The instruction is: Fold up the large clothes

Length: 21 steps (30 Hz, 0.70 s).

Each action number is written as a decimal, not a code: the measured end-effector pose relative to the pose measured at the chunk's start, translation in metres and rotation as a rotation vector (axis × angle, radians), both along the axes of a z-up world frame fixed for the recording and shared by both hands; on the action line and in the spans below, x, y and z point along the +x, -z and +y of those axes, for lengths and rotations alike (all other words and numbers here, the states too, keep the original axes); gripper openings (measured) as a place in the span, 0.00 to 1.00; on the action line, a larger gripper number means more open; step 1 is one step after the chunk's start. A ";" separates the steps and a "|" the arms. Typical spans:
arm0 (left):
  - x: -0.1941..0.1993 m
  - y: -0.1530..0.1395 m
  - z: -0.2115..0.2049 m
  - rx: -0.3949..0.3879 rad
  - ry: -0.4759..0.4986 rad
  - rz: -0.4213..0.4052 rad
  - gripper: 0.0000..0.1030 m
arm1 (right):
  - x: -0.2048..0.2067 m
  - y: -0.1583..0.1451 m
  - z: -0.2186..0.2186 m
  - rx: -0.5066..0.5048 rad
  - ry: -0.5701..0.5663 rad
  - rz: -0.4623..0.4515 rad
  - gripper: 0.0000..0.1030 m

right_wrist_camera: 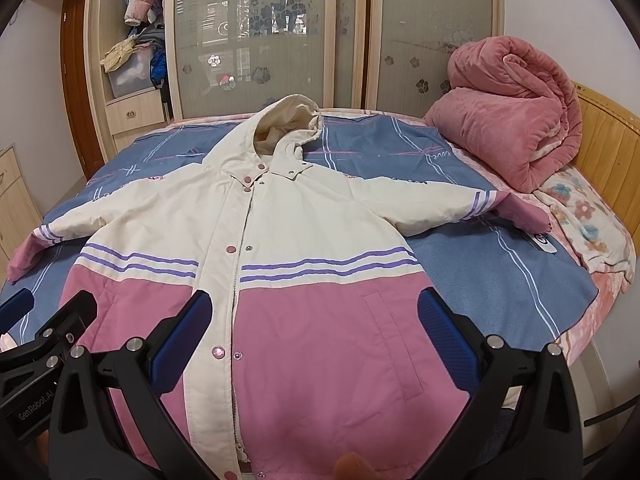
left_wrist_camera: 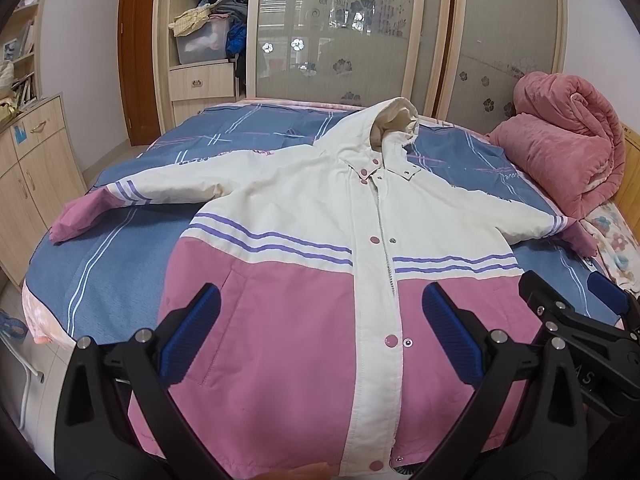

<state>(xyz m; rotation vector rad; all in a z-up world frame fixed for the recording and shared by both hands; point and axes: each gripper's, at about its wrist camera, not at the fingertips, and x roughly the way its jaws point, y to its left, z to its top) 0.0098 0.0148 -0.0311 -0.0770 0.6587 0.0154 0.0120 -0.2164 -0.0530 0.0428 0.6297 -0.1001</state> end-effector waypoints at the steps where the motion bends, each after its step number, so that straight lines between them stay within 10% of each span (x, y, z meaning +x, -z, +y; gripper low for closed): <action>1: 0.001 0.000 0.000 0.001 -0.001 0.003 0.98 | 0.000 0.000 0.000 -0.001 0.000 0.002 0.99; 21: 0.030 0.026 -0.009 0.014 -0.004 0.103 0.98 | 0.030 0.031 -0.008 0.000 -0.016 0.081 0.99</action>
